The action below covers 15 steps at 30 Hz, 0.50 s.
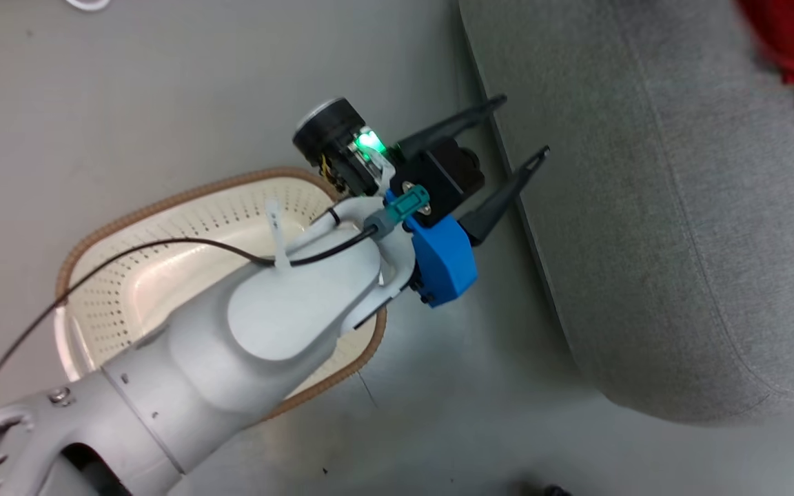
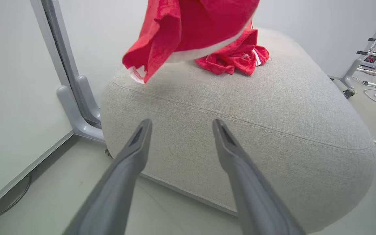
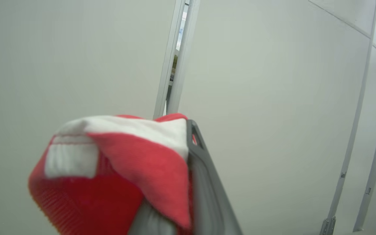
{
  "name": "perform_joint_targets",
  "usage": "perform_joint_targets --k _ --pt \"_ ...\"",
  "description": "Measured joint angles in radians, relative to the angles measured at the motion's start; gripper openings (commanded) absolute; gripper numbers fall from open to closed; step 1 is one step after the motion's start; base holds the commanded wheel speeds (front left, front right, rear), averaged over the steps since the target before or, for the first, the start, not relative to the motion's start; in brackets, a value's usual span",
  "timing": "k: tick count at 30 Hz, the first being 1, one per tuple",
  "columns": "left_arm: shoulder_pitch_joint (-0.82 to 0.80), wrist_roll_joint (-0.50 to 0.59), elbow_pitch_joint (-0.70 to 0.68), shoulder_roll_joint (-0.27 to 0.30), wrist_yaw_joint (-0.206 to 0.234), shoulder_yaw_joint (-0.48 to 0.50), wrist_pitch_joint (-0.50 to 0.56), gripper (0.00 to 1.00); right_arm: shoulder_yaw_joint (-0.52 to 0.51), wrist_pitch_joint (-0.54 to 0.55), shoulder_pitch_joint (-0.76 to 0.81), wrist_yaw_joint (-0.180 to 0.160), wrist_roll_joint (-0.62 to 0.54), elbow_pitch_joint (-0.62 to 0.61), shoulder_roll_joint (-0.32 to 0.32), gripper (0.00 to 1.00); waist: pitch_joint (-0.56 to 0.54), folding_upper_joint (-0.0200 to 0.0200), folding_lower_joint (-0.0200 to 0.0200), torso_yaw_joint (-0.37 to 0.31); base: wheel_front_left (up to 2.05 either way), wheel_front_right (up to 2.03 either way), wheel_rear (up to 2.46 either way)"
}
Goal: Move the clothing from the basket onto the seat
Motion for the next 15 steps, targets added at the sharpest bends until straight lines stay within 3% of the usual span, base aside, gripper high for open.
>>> perform_joint_targets --k 10,15 --pt "-0.092 0.039 -0.122 0.102 0.044 0.016 0.061 1.00 -0.276 0.000 -0.235 0.000 0.064 0.108 -0.225 0.00 0.188 0.0000 0.0000 -0.038 0.00 0.00 0.00" --pt "-0.122 0.057 -0.168 0.132 0.056 0.019 0.086 1.00 -0.366 0.000 -0.229 0.000 0.068 0.179 -0.272 0.00 0.256 0.0000 0.0001 -0.048 0.00 0.00 0.00"
